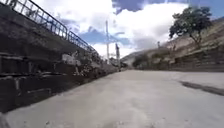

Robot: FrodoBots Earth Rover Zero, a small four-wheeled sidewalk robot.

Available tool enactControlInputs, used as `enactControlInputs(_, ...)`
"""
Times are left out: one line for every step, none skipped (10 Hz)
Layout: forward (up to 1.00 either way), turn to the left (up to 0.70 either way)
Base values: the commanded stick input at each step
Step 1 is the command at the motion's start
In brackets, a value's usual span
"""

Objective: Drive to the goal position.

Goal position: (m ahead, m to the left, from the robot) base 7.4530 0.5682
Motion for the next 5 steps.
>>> enactControlInputs(0.70,0.00)
enactControlInputs(0.70,0.00)
enactControlInputs(0.70,0.00)
enactControlInputs(0.70,0.00)
enactControlInputs(0.70,0.00)
